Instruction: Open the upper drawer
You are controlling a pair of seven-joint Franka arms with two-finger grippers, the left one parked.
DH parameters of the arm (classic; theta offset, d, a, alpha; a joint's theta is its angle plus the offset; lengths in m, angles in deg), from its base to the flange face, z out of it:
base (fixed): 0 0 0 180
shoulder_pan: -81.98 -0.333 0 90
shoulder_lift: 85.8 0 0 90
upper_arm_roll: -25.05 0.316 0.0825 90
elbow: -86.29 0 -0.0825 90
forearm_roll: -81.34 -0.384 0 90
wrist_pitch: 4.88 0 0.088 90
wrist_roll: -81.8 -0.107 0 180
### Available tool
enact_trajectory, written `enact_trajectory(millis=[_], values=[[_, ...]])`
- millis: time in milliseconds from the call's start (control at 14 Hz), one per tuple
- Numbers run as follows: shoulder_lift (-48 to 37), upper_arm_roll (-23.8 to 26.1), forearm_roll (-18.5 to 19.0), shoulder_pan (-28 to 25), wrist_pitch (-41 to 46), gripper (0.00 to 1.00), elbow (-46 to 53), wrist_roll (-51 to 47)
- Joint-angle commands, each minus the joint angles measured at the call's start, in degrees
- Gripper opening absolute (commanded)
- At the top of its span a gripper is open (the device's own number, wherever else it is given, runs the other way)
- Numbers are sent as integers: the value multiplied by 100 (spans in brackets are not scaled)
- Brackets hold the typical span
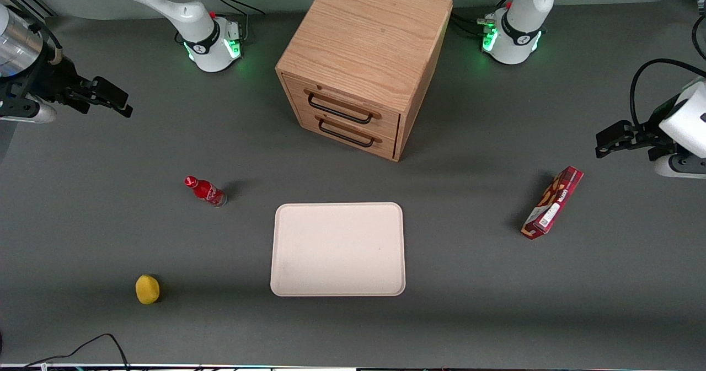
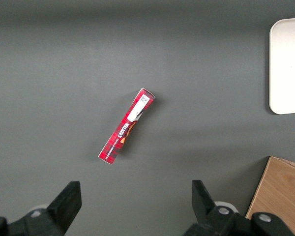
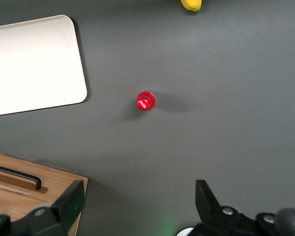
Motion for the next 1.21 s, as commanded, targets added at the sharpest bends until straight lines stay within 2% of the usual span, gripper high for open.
enact_trajectory(millis=[0,286,571,643,786,1143], values=[[63,-38,44,1,227,100,143,-95],[184,32,18,-51,228,100,519,-34],[194,726,-52,-95,245,100,661,1282],[203,892,-140,-104,306,100,635,1528],[500,1375,-578,-104,333,100,740,2213],[1431,2465,-1317,-104,167,100,827,2638]])
